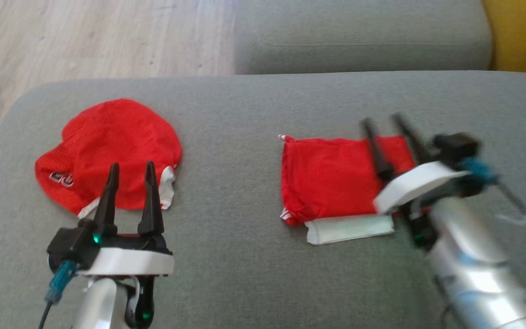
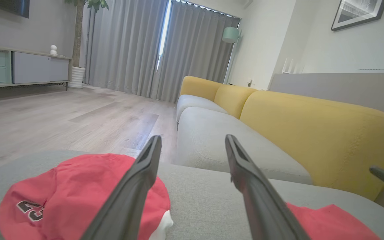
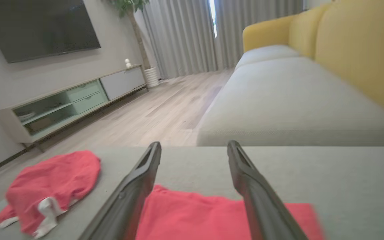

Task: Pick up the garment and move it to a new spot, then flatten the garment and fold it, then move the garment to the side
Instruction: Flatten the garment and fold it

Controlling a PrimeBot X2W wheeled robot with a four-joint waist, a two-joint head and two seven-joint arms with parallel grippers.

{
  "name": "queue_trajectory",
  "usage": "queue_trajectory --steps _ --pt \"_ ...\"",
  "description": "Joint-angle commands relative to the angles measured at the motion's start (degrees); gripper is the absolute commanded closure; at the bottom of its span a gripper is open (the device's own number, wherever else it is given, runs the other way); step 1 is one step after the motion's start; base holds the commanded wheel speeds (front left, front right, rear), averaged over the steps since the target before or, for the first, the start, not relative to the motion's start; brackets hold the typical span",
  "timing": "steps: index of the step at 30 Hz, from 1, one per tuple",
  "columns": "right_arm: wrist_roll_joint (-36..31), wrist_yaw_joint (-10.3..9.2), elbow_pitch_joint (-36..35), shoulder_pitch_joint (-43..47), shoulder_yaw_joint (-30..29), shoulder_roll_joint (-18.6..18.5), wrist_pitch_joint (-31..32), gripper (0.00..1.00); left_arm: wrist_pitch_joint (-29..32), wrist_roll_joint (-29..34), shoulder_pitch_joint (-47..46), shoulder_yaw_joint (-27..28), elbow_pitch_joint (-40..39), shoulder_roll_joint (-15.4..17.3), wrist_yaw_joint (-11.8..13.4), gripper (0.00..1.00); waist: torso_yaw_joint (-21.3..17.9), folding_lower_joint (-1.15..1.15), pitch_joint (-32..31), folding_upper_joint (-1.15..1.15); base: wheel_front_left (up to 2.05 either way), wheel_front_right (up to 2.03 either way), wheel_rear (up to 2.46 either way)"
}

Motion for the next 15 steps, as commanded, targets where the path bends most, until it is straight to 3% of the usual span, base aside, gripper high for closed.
queue_trajectory --steps 1,8,15 --pt "-1.87 -0.05 -2.52 -0.75 -1.42 -0.6 -0.7 0.0 -0.29 -0.34 -0.72 1.5 -2.38 0.42 0.27 0.0 -0.91 0.0 -0.63 0.0 0.0 0.0 0.0" --pt "-15.3 -0.05 -13.86 7.48 -15.71 -0.09 -0.78 0.0 -0.29 -0.27 0.62 1.05 -4.13 0.42 0.39 0.0 -2.83 0.0 -1.05 0.0 0.0 0.0 0.0" --pt "-20.41 -0.05 -21.83 16.49 -22.44 3.03 -0.79 0.0 -0.29 -0.07 2.41 0.99 -3.32 0.42 0.78 0.0 -3.8 0.0 -0.79 0.0 0.0 0.0 0.0"
